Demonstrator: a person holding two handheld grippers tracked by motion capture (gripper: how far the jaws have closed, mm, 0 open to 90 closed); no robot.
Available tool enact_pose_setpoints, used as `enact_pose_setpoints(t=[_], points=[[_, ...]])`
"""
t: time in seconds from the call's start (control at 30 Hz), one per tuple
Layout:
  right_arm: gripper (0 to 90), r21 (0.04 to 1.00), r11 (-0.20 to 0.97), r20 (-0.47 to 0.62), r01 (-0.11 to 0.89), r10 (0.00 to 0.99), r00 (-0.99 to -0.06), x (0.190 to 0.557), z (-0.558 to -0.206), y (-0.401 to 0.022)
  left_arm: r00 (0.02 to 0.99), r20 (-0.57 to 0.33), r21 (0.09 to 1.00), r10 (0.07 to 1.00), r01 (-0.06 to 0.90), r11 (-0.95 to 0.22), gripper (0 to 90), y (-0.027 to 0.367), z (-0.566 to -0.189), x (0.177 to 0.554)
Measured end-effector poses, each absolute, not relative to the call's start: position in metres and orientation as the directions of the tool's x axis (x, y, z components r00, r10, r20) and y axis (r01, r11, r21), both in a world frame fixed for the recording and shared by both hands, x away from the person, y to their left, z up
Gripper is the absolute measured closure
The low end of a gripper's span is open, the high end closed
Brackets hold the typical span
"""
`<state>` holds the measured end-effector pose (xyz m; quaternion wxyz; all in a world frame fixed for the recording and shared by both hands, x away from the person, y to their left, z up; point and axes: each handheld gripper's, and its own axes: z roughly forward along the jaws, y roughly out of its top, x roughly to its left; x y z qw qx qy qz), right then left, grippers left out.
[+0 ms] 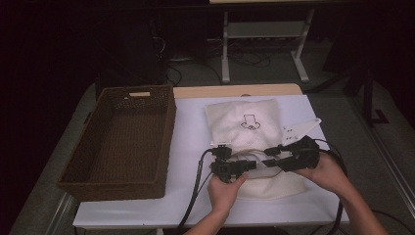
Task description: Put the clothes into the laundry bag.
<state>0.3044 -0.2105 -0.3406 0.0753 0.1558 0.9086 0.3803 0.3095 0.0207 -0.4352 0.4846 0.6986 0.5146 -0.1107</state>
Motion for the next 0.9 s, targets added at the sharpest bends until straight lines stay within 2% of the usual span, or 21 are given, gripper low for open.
enact_pose_setpoints(t=[0.17, 0.2, 0.27, 0.37, 0.63, 0.9], points=[[58.6, 0.686, 0.688, -0.048, 0.236, 0.367, -0.929, 0.322, -0.347, -0.204, 0.440, -0.666, 0.556, 0.603, 0.831, 0.008, 52.5, 0.018, -0.438, 0.314], [61.9, 0.678, 0.694, -0.054, 0.240, 0.373, -0.926, 0.324, -0.349, -0.202, 0.430, -0.674, 0.551, 0.601, 0.834, 0.021, 52.6, 0.017, -0.440, 0.316], [78.7, 0.660, 0.708, -0.049, 0.251, 0.374, -0.926, 0.329, -0.353, -0.199, 0.408, -0.697, 0.537, 0.590, 0.842, 0.052, 54.6, 0.015, -0.444, 0.322], [87.6, 0.646, 0.713, -0.010, 0.274, 0.367, -0.930, 0.334, -0.355, -0.198, 0.378, -0.733, 0.518, 0.565, 0.849, 0.106, 61.8, 0.013, -0.450, 0.330], [88.5, 0.664, 0.688, 0.050, 0.293, 0.350, -0.935, 0.331, -0.351, -0.205, 0.369, -0.714, 0.542, 0.595, 0.829, 0.137, 67.7, 0.003, -0.450, 0.346], [87.7, 0.657, 0.699, 0.047, 0.283, 0.337, -0.940, 0.330, -0.352, -0.206, 0.447, -0.641, 0.573, 0.624, 0.819, 0.002, 58.3, 0.016, -0.438, 0.319]])
